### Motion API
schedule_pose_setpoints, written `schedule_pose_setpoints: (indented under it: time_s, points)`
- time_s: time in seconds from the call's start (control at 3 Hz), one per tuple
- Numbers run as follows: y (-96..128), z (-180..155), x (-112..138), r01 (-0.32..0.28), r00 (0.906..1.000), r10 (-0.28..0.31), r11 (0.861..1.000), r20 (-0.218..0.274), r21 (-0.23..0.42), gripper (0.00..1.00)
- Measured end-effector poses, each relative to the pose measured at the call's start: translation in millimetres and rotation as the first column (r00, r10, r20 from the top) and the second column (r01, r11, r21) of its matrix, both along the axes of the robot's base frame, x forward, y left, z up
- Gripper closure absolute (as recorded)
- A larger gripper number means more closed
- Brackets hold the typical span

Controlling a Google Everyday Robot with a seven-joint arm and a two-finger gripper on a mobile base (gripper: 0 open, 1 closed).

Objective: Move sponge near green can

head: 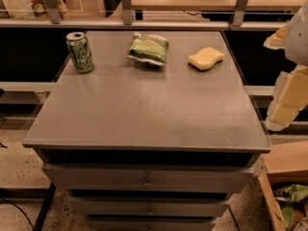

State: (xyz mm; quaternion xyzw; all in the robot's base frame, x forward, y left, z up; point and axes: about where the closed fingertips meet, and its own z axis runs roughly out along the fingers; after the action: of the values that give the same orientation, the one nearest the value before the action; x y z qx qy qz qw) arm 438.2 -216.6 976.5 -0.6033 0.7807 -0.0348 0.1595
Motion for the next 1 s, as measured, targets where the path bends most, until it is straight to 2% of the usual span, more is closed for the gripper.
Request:
schedule_pose_setpoints:
  time_s: [0.33,0.67,1.0]
  points:
    - [0,0,0,0.0,1.0,0.0,1.0,0.0,0.0,0.0]
    - [0,6,18,0.007,0.9994,-0.009,0.999,0.033,0.044,0.0]
    - [4,11,63,-0.002,0.9955,-0.008,0.994,0.094,0.11,0.0]
